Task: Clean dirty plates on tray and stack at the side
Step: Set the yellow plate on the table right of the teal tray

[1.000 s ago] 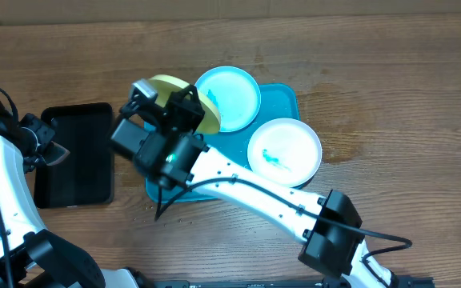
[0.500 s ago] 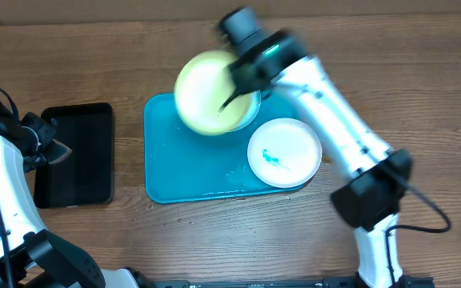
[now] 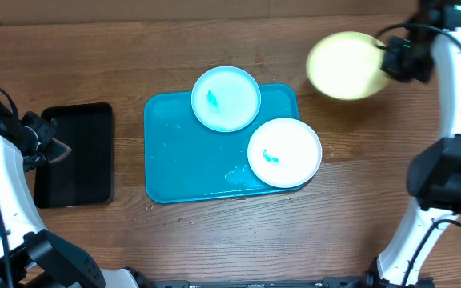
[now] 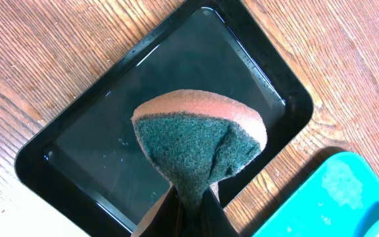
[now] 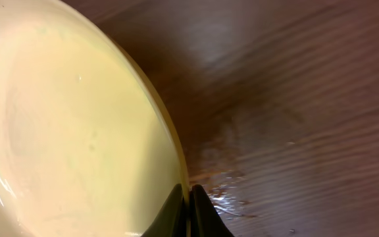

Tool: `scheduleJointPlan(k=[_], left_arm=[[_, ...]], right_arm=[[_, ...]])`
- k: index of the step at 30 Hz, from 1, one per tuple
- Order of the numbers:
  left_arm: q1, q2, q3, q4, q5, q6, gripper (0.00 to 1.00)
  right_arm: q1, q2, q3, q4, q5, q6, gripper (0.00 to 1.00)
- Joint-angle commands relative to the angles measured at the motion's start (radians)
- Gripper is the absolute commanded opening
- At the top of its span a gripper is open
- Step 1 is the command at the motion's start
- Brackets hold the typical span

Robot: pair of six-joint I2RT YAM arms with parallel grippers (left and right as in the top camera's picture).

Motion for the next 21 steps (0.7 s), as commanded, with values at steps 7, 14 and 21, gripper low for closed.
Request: scheduleJointPlan(k=[7,14,21], left_arm=[[-0.001,0.004,-0.01,0.01,0.032,-0.014,0.04],[-0.001,0.004,-0.01,0.025,0.033,-0.014,0.04],[-0.002,0.004,-0.01,0.029,0.033,-0.014,0.04]], right_arm=[[-0.155,-0.043,-0.29,0.18,-0.028,-0.035,0.04],[-0.156,-0.043,-0.388,0.259,-0.028,-0.043,0.08],[-0.15,-0.044,-0.338,0.241,-0.158,-0.058,0.95]])
